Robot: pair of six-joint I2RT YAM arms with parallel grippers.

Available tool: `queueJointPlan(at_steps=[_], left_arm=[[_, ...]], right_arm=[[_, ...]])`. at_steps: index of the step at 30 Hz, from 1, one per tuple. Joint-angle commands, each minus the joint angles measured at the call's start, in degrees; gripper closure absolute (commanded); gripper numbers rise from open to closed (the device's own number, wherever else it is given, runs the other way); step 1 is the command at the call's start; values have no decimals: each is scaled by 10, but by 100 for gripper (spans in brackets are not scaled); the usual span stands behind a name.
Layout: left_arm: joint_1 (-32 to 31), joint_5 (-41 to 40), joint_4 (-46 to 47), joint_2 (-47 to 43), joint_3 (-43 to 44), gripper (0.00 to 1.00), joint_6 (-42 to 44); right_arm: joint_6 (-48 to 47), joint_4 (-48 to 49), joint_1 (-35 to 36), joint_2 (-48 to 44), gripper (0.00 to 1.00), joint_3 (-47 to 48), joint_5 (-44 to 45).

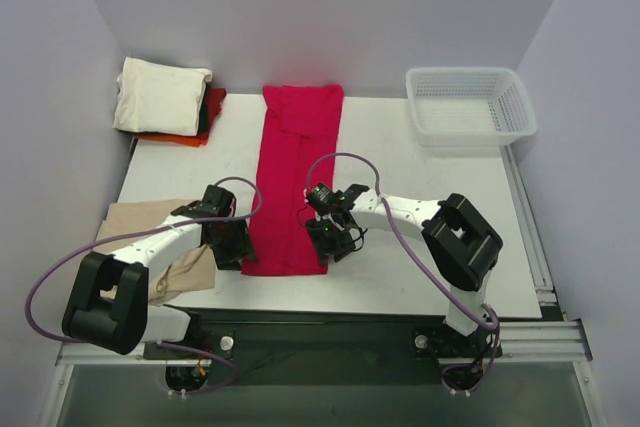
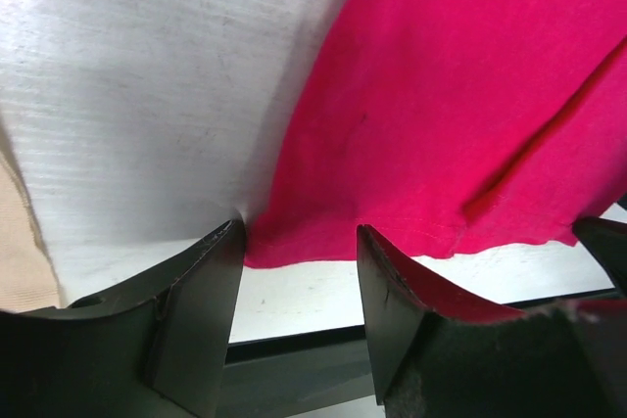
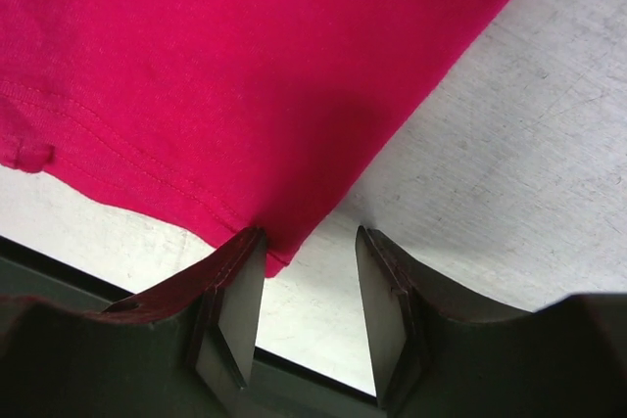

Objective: Fold and stack the t-shirts
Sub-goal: Grab the bottom of the folded rectangular tshirt with both arms

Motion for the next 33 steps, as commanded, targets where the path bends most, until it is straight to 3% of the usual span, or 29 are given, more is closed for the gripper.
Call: queueJointPlan(at_steps=[1, 16, 26, 29, 31, 33], left_arm=[[3, -7, 47, 16, -21, 40, -6], [2, -64, 0, 48, -11, 43, -9], [1, -81, -20, 61, -8, 56, -18], [1, -80, -20, 61, -8, 66, -17], [1, -78, -18, 63, -8, 74, -16], [1, -73, -14, 65, -10, 80, -15]], right_arm=[[-10, -23, 4, 3, 58, 19, -15], [-22, -37, 17, 11, 59, 34, -30], [-29, -49, 16, 23, 60, 32, -39], [-30, -52, 17, 31, 71, 34, -43], [-31, -53, 17, 34, 90, 34, -47], [-33, -55, 17, 36, 98, 33, -47]])
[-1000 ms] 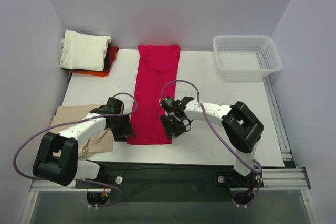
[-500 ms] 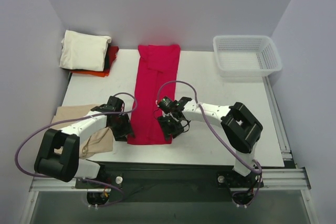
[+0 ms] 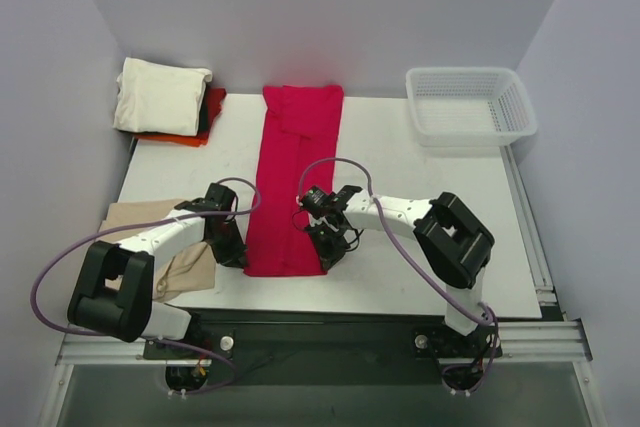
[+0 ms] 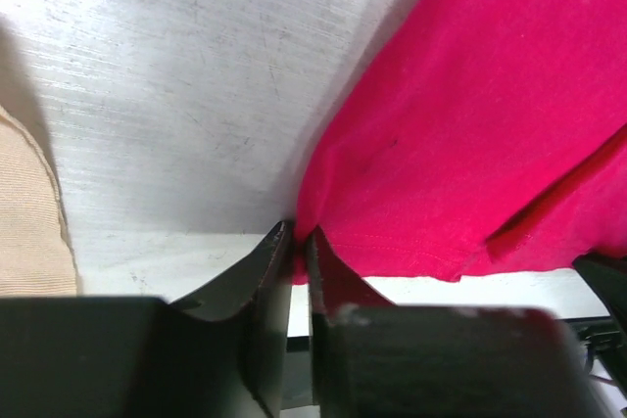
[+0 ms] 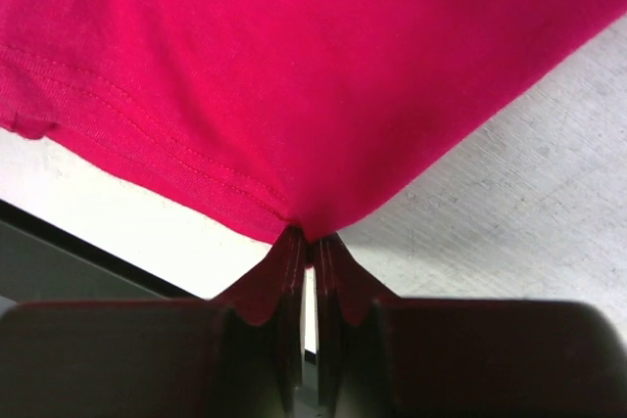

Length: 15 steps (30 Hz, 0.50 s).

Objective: Fold and stack the t-shirts
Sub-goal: Grab the bottom of the folded rectangular tshirt with both arms

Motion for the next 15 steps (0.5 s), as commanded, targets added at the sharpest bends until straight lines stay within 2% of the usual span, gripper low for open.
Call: queueJointPlan(at_steps=[1, 4, 15], left_arm=[[0, -47, 8, 29, -27, 88, 10], [0, -40, 10, 29, -26, 100, 12], [0, -10, -12, -28, -11, 100, 16]], right_arm=[[-8, -34, 1, 9, 100, 11, -7], [-8, -35, 1, 3, 100, 3, -2], [7, -38, 5, -75, 100, -79, 12]])
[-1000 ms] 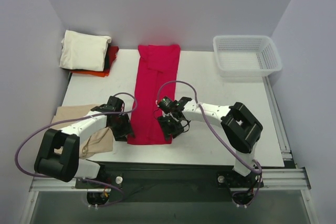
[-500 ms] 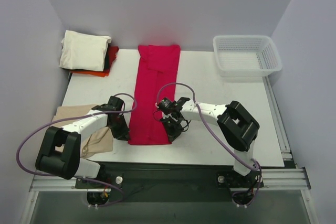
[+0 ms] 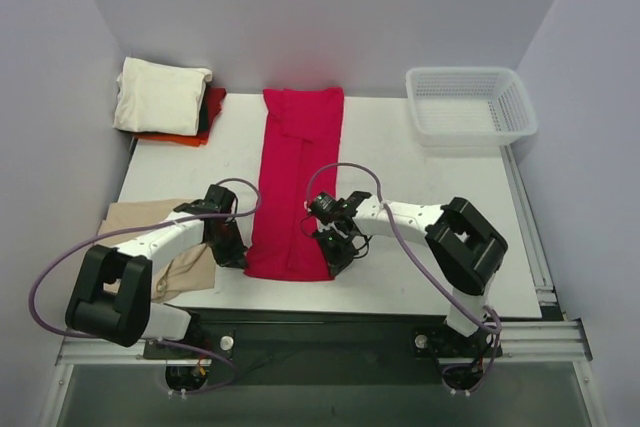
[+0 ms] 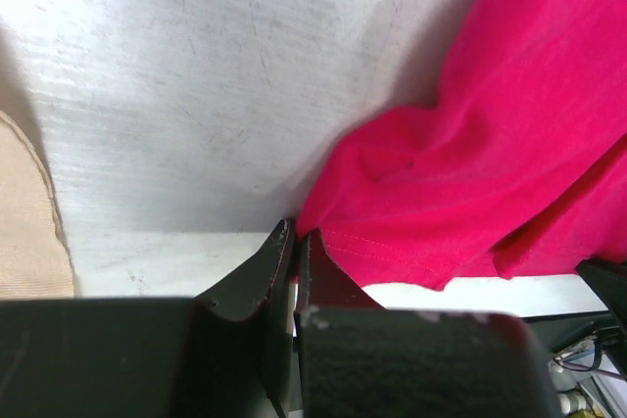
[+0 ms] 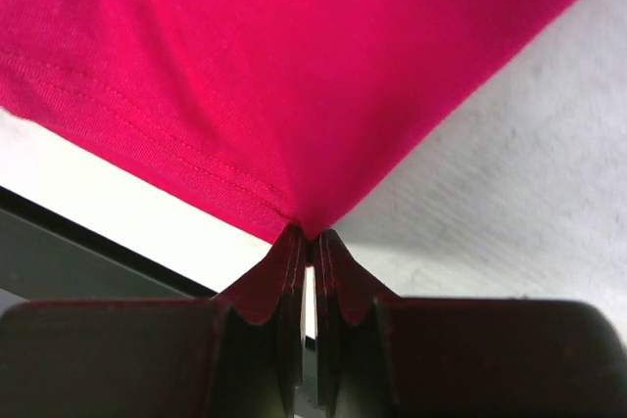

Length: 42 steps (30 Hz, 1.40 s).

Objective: Fold and stack the t-shirts
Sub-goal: Grab the bottom of the folded rectangular tshirt with both arms, then fold the folded rectangular tshirt in 1/3 of the way

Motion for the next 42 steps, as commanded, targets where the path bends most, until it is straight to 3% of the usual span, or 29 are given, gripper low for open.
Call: queueJointPlan(at_steps=[1, 15, 24, 34, 42], left_arm=[[0, -7, -23, -22, -1, 100, 9], [-13, 64, -74, -131, -36, 100, -34], [-55, 47, -105, -209, -35, 100, -63], [-107, -48, -102, -153, 70, 100, -71], [-109, -102, -67, -61, 180, 100, -40]], right_arm=[[6, -47, 5, -39, 100, -31, 14], [47, -47, 40, -120, 100, -100, 14], [86, -52, 69, -173, 100, -106, 62], [66, -115, 58, -190, 100, -10, 187], [27, -111, -9, -166, 100, 42, 228]])
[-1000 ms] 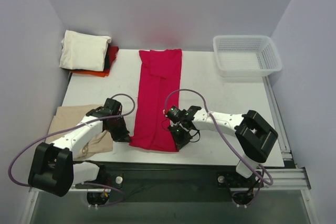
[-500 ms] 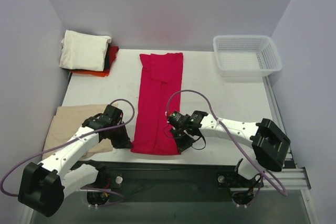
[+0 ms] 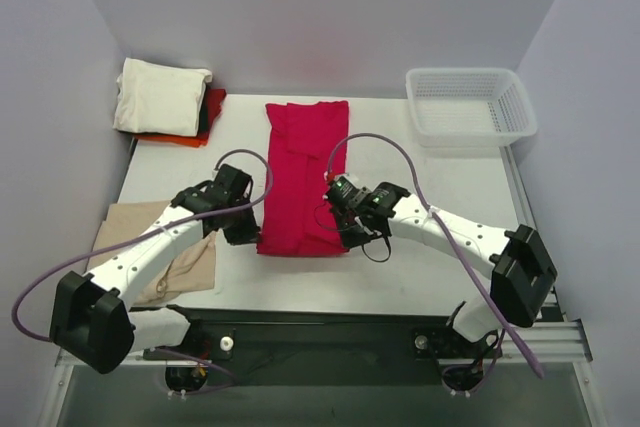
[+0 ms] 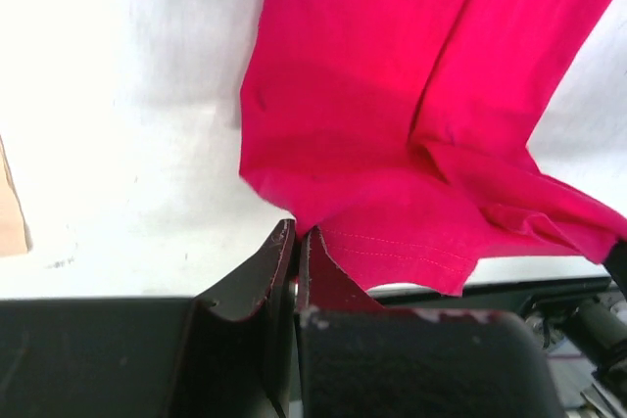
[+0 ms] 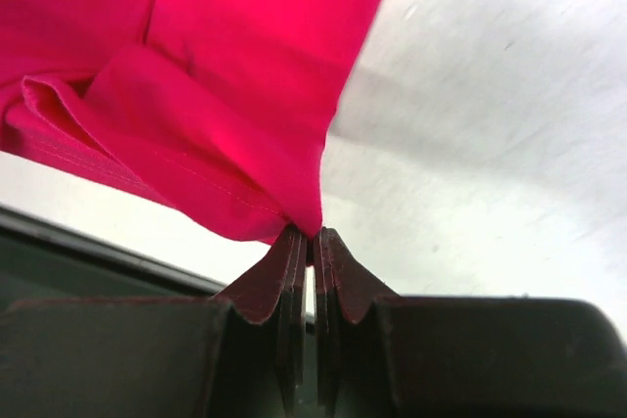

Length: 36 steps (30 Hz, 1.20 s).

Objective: Fold and stack the t-shirts
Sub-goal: Fold the folded rectangular tshirt in 1/3 of the way

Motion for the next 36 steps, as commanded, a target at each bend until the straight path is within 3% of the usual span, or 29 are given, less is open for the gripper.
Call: queueJointPlan(at_steps=[1, 20, 36], left_arm=[[-3, -43, 31, 45, 59, 100, 20], [30, -119, 19, 349, 368, 100, 104], [91, -60, -6, 532, 560, 100, 162]], right_arm=[[-36, -29, -33, 13, 100, 41, 50], [-119, -2, -147, 206, 100, 252, 35], [-117, -14, -210, 344, 100, 389, 6]])
